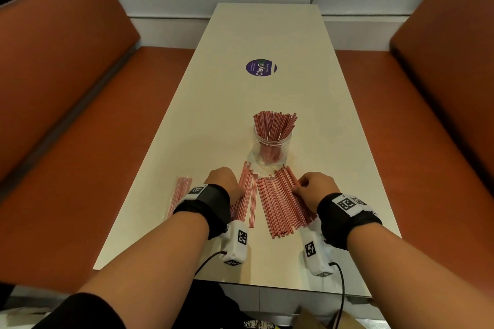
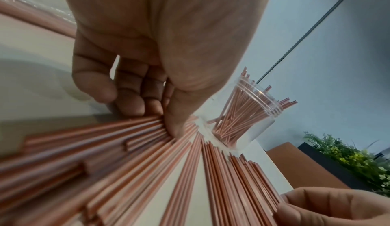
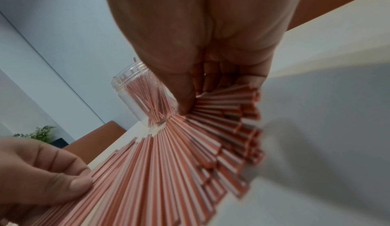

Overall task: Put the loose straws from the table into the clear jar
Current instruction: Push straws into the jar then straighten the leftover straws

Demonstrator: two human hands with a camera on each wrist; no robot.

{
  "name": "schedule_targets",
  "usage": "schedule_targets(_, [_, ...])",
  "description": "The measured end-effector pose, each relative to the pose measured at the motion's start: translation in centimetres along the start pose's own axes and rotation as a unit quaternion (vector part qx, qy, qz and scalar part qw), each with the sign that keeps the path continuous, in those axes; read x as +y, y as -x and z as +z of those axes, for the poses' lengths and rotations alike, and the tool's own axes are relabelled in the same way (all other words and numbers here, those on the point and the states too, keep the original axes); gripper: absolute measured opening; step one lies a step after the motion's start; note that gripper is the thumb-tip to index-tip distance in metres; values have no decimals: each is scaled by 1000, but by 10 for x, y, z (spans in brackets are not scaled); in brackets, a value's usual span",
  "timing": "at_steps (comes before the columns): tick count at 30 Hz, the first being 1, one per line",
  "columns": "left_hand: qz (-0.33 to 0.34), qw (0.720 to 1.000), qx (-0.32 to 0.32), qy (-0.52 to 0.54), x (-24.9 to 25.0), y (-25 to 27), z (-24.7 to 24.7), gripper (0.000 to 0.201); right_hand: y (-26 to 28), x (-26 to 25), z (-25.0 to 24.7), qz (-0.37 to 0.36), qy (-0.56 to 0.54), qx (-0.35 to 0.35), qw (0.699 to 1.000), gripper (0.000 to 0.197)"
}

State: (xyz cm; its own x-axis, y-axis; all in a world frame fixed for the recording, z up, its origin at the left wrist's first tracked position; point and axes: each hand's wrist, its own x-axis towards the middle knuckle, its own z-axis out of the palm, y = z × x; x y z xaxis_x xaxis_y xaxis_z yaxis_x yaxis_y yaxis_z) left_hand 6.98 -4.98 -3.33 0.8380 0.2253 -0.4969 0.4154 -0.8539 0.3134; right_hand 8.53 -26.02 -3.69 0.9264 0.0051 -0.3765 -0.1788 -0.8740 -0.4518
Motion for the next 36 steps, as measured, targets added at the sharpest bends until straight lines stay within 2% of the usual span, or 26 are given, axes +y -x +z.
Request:
schedule_targets(8, [26,999,12,33,-8,6,-13,31,1,-3,-4,6,9,-18,1000,25])
schedule_targets(12, [47,989,43,133,-5,13,-36,26,0,-4,-7,10,30,-29,999,26])
schedule_targets(15, [77,946,68,307,10,19,-63,22,-3,-1,-8,16,40,-32,999,25])
schedule_targets(18, [123,871,100,465,37,21,-93,17,-6,0,-8,19,32,-33,999,22])
schedule_targets(20, [154,825,120,531,59,18,-107,15,-7,2,-8,17,21,-24,999,21])
schedule_targets(22, [180,804,139,549,76,8,-111,12,-8,2,-7,17,3,-18,1000,20])
schedule_targets(24, [190,812,156,529,85,-5,-103,10,-9,2,-6,21,-27,-21,999,20])
schedule_targets(27, [171,864,201,428,84,-23,-78,7,-7,3,-7,30,-81,-18,996,21])
schedule_targets(29, [150,883,220,386,80,-26,-63,10,-6,5,-6,29,-89,-9,996,22])
schedule_targets(33, [107,914,210,330,77,-25,-50,19,-7,6,-3,16,-87,-1,996,24])
schedule_targets(34, [106,915,207,329,76,-25,-50,20,-7,6,-3,13,-95,-3,995,25])
schedule_targets(36, [116,898,219,363,72,-21,-55,28,-6,5,-5,3,-125,4,992,28])
